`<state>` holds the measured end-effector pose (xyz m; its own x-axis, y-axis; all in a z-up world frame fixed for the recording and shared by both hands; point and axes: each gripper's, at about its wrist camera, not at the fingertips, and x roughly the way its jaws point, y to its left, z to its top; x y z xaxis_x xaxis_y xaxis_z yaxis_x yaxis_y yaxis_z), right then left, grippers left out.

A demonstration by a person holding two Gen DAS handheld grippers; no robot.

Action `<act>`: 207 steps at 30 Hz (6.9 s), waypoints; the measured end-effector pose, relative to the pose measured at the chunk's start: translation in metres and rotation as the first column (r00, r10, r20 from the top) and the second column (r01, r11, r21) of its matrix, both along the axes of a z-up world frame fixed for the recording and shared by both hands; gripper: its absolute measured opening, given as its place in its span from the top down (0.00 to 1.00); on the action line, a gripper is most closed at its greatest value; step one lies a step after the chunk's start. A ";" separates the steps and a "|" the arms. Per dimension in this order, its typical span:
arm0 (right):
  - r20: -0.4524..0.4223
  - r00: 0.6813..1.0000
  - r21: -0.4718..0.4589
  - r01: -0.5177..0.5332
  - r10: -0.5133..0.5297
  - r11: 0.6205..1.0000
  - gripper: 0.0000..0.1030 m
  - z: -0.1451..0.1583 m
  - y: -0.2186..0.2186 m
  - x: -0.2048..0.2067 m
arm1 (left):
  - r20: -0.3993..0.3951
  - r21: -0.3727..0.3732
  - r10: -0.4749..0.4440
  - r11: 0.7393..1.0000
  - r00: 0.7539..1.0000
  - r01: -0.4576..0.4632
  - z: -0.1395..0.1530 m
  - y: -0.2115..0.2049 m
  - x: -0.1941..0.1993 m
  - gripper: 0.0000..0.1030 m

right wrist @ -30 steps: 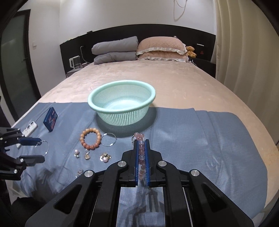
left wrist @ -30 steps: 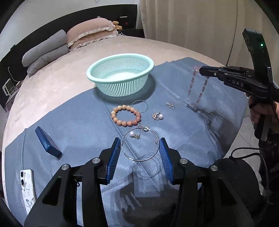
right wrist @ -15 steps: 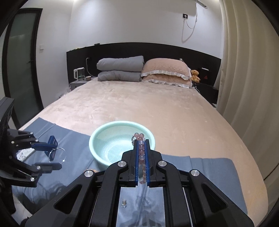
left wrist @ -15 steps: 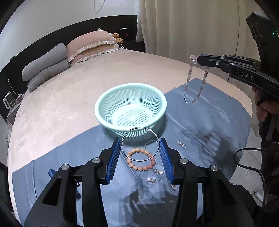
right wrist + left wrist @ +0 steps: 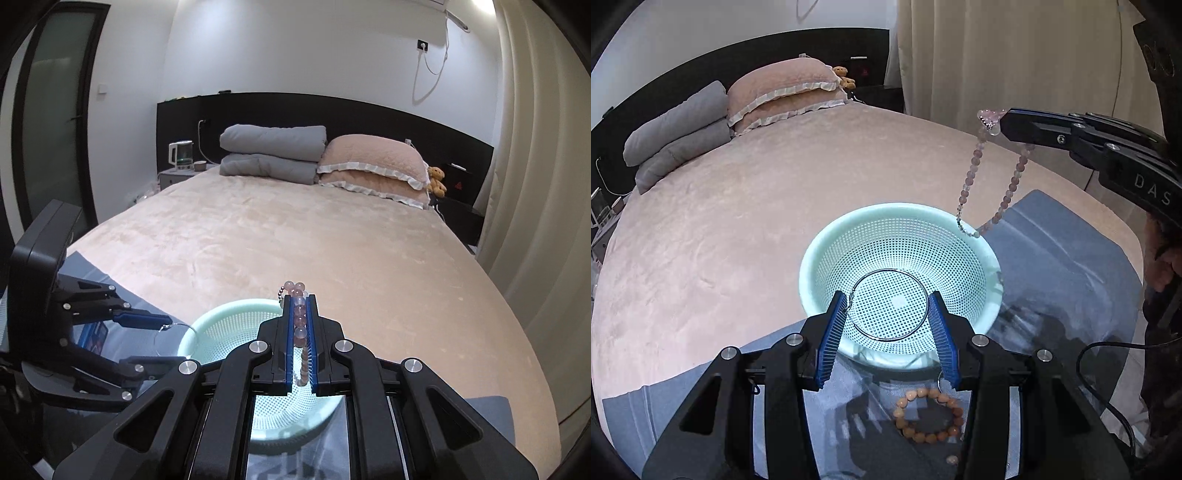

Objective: Organize jewelry
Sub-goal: 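Grasp the silver hoop earring with the left tool while the right tool lifts the pink bracelet, then drop the hoop and pink bracelet into the green basket with both tools, then move the left tool back toward the pearl earring on the cloth, then grasp the pearl earring with the left tool, then carry the pearl earring into the green basket and open the left tool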

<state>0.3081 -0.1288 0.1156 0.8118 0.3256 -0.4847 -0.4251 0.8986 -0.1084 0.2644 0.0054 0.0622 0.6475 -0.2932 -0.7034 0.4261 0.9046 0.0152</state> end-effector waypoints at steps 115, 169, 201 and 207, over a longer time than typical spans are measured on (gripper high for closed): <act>-0.286 0.958 -0.039 0.011 -0.021 0.999 0.96 -0.201 -0.033 -0.094 | -0.121 -0.013 0.012 1.000 0.993 -0.014 -0.125 0.025 -0.105 0.85; -0.327 0.945 0.114 0.017 0.021 0.993 0.98 -0.180 -0.059 -0.112 | -0.159 -0.048 0.129 0.989 0.979 -0.138 -0.106 0.034 -0.094 0.89; -0.048 0.993 0.078 -0.106 0.110 0.991 0.98 -0.072 -0.035 -0.029 | 0.025 -0.064 0.044 0.997 0.999 -0.042 -0.018 -0.009 -0.002 0.89; -0.093 0.988 0.085 -0.116 0.124 0.990 0.98 -0.098 -0.026 -0.001 | -0.011 -0.052 0.042 0.998 0.999 -0.042 -0.043 -0.011 0.023 0.89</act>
